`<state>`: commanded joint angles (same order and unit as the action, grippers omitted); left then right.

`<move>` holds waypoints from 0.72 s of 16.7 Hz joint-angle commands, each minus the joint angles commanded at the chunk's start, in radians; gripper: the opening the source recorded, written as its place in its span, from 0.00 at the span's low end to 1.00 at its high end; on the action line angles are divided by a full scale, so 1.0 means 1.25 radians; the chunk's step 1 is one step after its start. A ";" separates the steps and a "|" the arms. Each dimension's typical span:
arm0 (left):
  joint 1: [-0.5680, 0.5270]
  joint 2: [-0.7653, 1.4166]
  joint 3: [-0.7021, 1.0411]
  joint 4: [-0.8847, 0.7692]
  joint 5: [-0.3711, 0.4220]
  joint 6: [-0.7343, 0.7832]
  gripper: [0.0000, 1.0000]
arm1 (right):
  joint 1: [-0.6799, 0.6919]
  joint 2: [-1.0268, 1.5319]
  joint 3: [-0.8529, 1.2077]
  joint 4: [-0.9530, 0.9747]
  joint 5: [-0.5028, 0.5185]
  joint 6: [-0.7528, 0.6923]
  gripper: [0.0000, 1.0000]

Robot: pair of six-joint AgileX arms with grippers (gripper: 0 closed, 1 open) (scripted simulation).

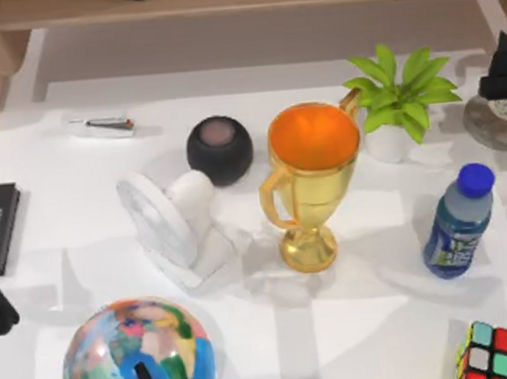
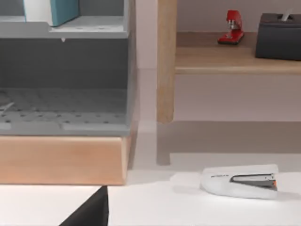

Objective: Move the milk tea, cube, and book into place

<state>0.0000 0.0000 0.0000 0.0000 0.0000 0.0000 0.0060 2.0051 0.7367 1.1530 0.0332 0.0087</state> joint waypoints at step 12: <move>0.000 0.000 0.000 0.000 0.000 0.000 1.00 | 0.000 0.000 0.000 0.000 0.000 0.000 1.00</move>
<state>0.0000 0.0000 0.0000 0.0000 0.0000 0.0000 0.0060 2.0051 0.7367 1.1530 0.0332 0.0087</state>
